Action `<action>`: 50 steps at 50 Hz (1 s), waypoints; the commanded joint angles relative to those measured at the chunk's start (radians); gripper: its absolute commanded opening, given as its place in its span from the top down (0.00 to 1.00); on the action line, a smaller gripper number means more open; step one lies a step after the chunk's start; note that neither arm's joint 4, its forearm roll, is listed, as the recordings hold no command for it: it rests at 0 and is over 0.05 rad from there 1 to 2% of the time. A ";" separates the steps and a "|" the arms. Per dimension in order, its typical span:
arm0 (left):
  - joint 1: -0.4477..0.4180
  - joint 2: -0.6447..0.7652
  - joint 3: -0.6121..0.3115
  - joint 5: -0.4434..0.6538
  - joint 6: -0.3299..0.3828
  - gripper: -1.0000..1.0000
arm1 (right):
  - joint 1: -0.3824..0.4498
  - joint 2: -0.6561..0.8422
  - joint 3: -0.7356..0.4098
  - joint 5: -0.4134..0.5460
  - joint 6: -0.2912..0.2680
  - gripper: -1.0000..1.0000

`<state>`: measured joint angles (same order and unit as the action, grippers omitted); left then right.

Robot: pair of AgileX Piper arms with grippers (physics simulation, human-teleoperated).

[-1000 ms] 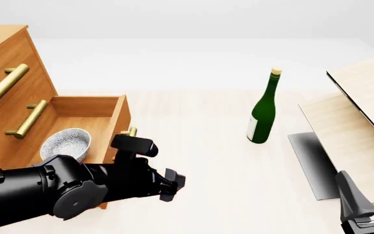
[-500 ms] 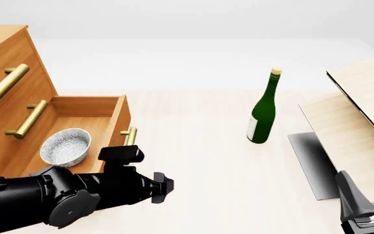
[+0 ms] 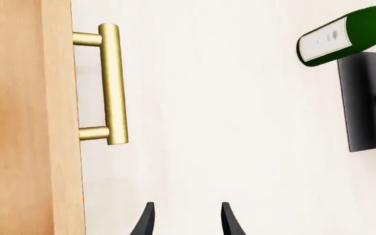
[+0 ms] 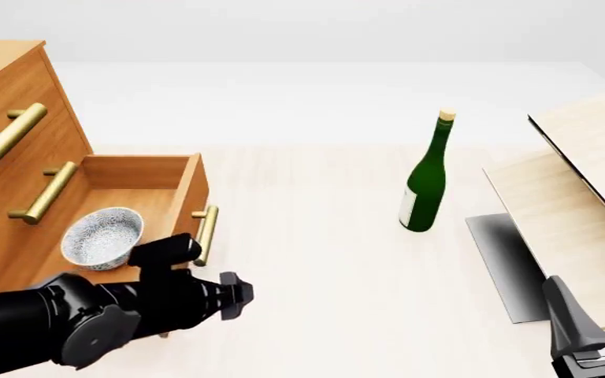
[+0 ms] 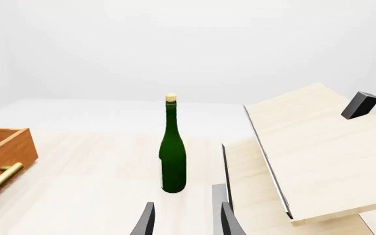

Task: Put the bowl in the bottom drawer of the cabinet and close it.

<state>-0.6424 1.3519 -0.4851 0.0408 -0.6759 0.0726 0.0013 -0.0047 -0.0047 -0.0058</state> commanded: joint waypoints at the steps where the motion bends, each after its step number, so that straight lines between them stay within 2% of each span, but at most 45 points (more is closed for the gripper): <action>1: 0.104 -0.023 0.025 0.003 -0.009 0.00 | 0.000 0.000 0.000 0.000 0.000 0.00; 36: 0.282 -0.072 0.069 0.028 0.057 0.00 | 0.000 0.000 0.000 0.000 0.000 0.00; 50: 0.335 -0.110 0.101 0.033 0.046 0.00 | 0.000 0.000 0.000 0.000 0.000 0.00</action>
<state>-0.3820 1.2686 -0.4104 0.0741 -0.6165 0.0725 0.0012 -0.0047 -0.0047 -0.0058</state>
